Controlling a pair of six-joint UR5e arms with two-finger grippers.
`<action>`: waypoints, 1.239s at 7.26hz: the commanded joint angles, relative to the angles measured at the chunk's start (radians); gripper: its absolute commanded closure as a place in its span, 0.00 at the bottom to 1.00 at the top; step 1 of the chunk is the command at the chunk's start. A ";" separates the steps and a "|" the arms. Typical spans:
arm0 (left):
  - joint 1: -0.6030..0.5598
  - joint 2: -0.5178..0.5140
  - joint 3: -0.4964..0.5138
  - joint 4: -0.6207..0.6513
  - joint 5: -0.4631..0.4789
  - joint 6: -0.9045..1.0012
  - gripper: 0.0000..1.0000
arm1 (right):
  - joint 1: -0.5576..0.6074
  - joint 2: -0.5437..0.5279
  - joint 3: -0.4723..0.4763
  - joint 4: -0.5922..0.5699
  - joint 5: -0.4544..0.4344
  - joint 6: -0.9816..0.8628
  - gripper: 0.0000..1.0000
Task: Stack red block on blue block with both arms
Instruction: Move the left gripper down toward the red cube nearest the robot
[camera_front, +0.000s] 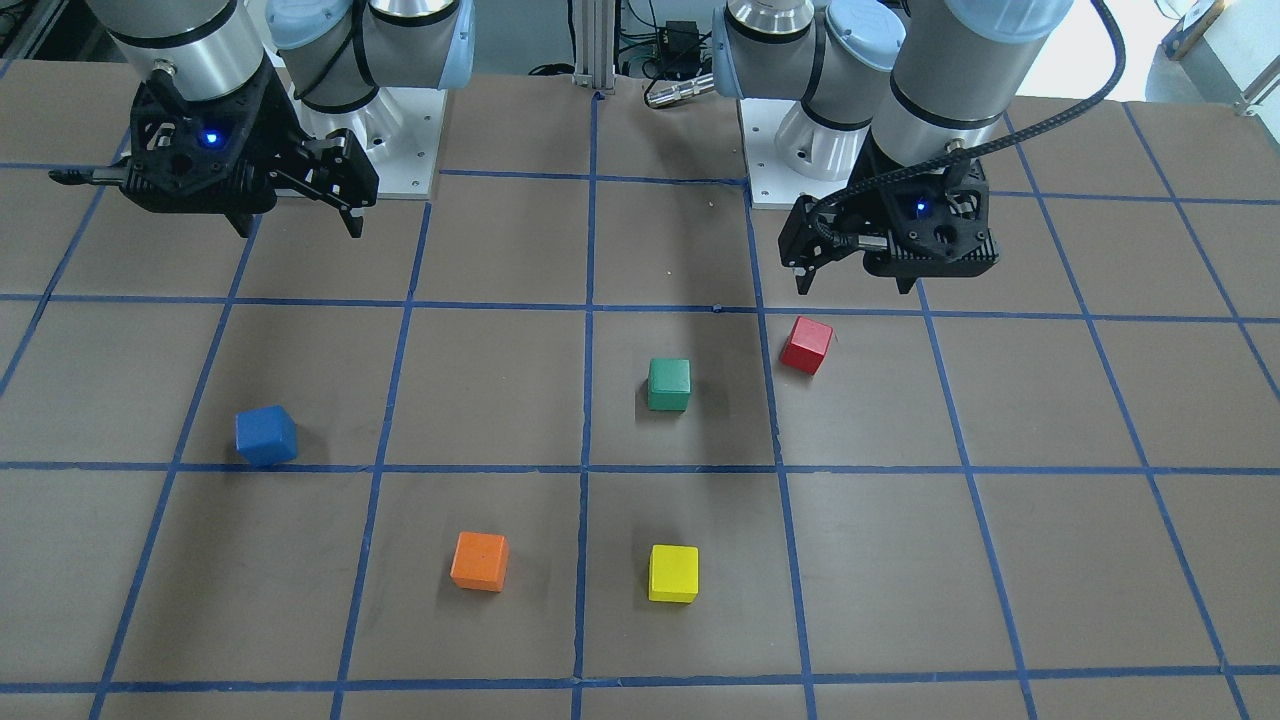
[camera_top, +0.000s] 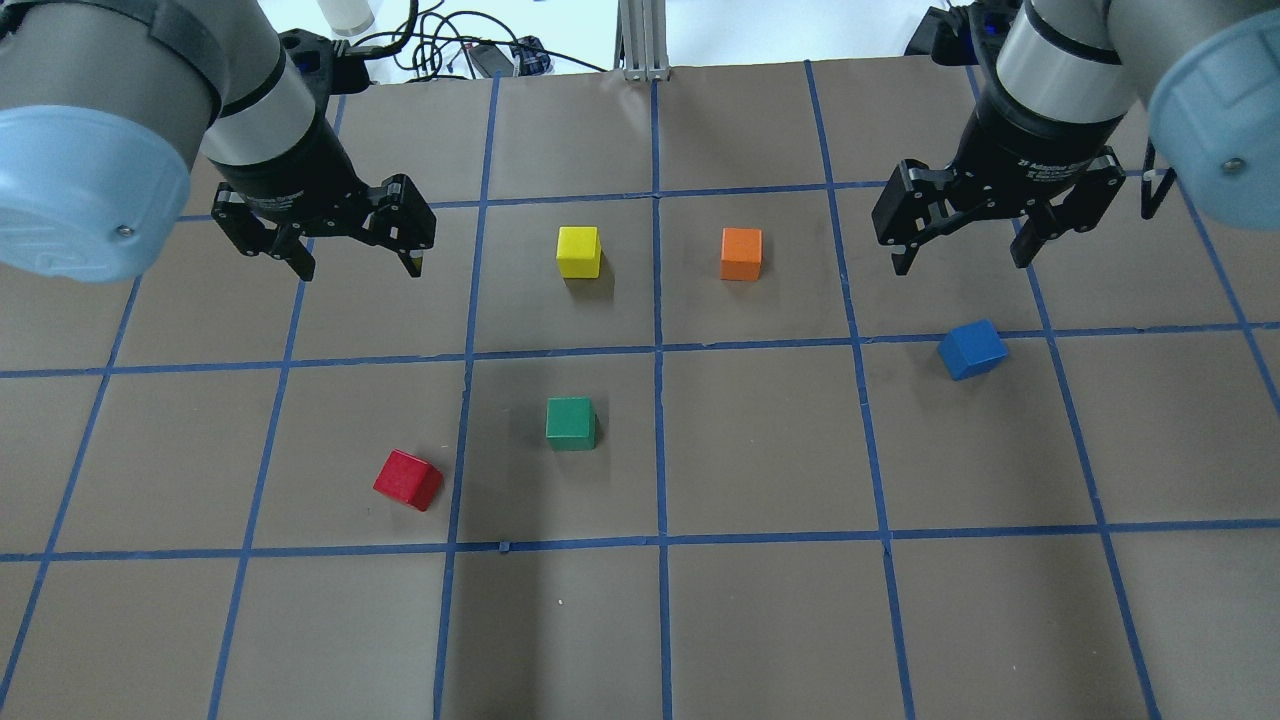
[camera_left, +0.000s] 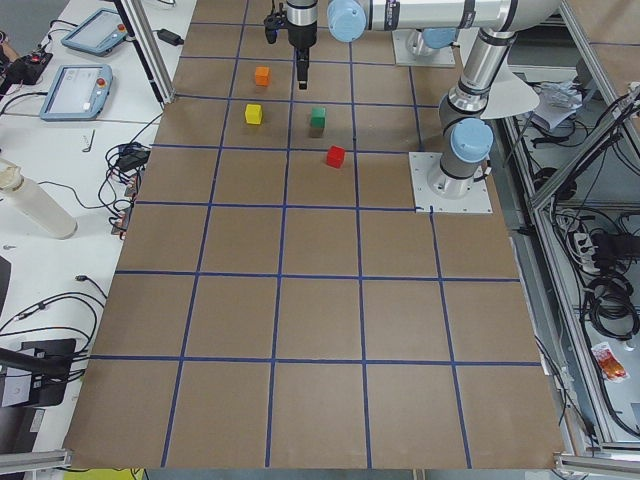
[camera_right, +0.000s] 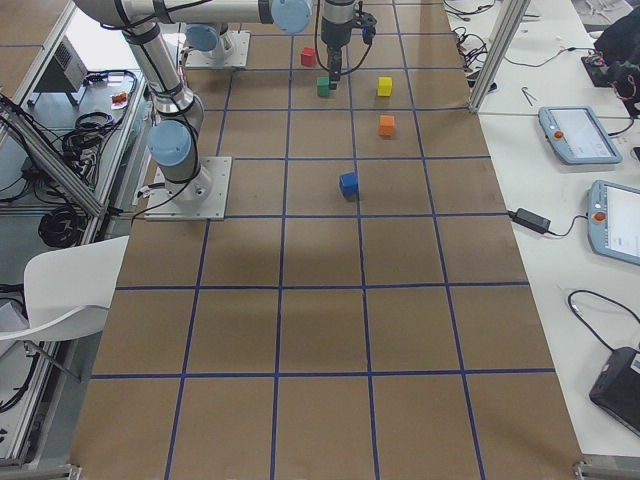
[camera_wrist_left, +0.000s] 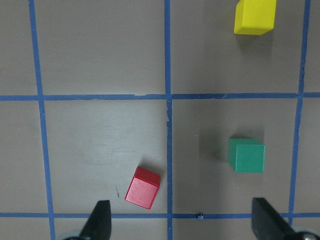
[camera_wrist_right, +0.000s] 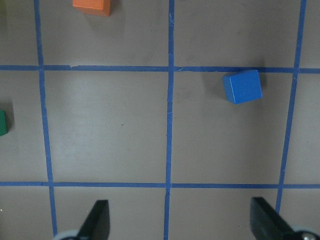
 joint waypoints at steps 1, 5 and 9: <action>-0.004 0.004 -0.011 0.005 -0.007 -0.001 0.00 | 0.000 -0.002 0.000 0.002 0.000 0.000 0.00; -0.003 0.012 -0.170 0.080 0.003 0.219 0.00 | 0.000 -0.005 0.000 0.008 0.000 0.000 0.00; 0.025 -0.005 -0.619 0.638 0.005 0.429 0.00 | 0.000 -0.005 0.000 0.008 0.000 0.000 0.00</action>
